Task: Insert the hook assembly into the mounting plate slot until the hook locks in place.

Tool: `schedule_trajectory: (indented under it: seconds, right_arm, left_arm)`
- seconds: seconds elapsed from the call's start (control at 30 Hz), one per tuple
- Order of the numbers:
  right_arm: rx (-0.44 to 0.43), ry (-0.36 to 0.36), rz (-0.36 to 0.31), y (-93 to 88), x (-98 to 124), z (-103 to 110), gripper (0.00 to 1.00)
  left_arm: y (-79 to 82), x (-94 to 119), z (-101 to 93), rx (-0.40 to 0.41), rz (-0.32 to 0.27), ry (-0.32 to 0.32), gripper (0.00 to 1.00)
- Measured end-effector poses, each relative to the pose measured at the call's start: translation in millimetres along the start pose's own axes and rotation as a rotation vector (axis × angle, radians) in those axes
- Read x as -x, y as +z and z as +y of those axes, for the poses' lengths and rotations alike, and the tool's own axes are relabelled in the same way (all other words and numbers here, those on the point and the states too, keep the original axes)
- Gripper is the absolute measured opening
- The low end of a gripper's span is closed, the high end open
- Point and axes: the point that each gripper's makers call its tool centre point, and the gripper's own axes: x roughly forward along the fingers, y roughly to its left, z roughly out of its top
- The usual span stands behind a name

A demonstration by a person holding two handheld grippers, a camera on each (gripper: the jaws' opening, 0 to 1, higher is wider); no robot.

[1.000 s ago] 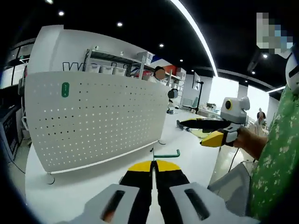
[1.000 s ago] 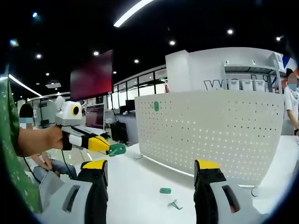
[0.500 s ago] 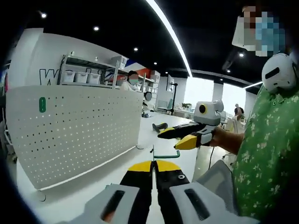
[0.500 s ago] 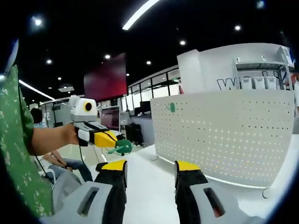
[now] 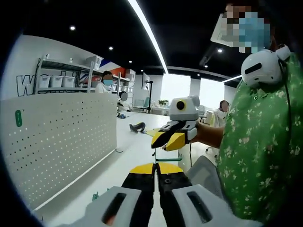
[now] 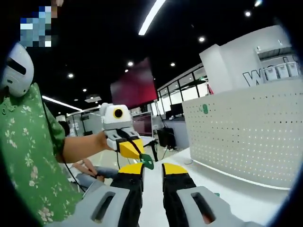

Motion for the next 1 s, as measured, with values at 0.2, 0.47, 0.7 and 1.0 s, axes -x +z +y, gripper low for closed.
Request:
schedule_trajectory:
  seconds: [0.2,0.47,0.7,1.0]
  right_arm:
    - [0.024,0.062,0.038,-4.3,-2,14,0.07]
    - [0.003,0.101,0.041,-4.0,-2,20,0.02]
    - [-0.02,0.105,0.058,-6.4,0,21,0.0]
    - [-0.055,0.063,0.065,-7.7,0,13,0.0]
  left_arm:
    - [2.7,0,-8.8,-0.003,-0.011,-0.069,0.02]
    - [4.3,1,-19.1,0.004,-0.021,-0.121,0.02]
    - [1.0,-1,-20.9,0.017,-0.028,-0.128,0.02]
    - [-1.2,-6,-15.9,-0.074,-0.016,-0.078,0.03]
